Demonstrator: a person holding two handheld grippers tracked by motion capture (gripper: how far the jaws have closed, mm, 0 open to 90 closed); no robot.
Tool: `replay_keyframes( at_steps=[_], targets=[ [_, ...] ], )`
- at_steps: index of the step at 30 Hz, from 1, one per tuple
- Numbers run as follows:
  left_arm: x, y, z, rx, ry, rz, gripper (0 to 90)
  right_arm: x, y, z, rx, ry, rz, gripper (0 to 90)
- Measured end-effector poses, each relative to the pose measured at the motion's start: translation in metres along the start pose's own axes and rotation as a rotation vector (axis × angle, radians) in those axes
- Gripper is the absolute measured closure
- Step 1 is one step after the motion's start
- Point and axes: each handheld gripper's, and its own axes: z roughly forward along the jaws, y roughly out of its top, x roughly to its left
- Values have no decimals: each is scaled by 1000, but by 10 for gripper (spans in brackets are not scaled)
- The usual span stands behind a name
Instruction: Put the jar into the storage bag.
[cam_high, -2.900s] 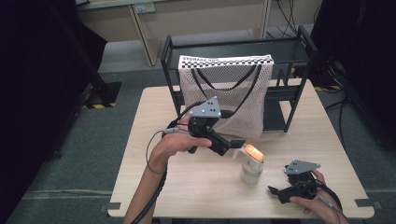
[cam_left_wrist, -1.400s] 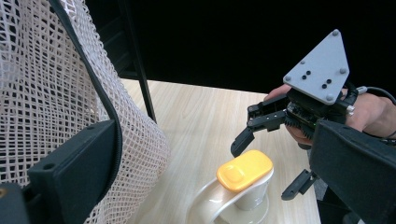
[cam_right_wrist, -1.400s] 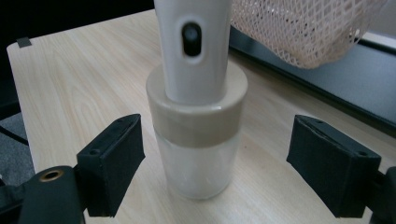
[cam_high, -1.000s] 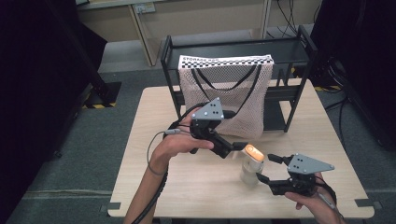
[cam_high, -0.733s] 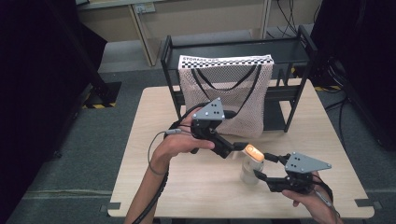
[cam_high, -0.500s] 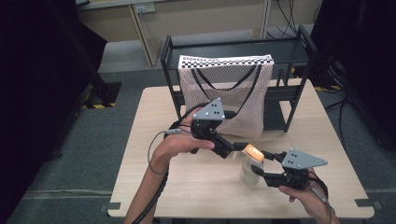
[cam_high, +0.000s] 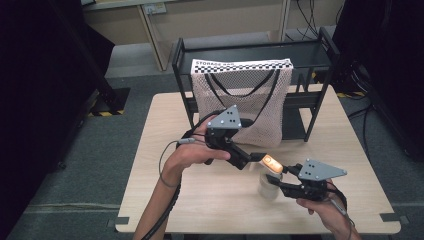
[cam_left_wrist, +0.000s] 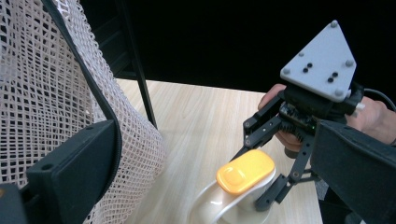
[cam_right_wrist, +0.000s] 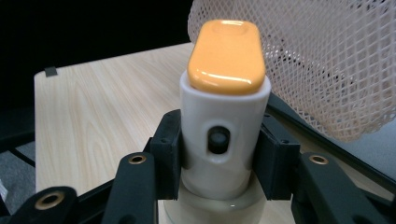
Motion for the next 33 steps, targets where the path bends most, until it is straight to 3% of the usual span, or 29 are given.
replay_keyframes(
  at_steps=[15,23,24,26,29,31,32,33],
  targets=[
    [0,-1,0,6,2,-2,9,2,34,-34,-90,-25,-46,576],
    [1,-1,0,10,4,1,9,-1,58,-47,-127,-29,-67,576],
    [1,-1,0,10,4,1,9,-3,69,-51,-143,-32,-72,576],
    [1,-1,0,12,2,0,9,-3,69,-51,-143,-32,-72,576],
    [0,0,0,13,1,0,9,-4,89,-56,-169,-44,-91,576],
    [0,0,0,14,2,2,9,-4,89,-56,-169,-44,-91,576],
    [0,0,0,14,2,2,9,-5,100,-58,-177,-46,-100,576],
    [0,-1,-1,17,1,0,9,-5,100,-58,-177,-46,-100,576]
  ],
)
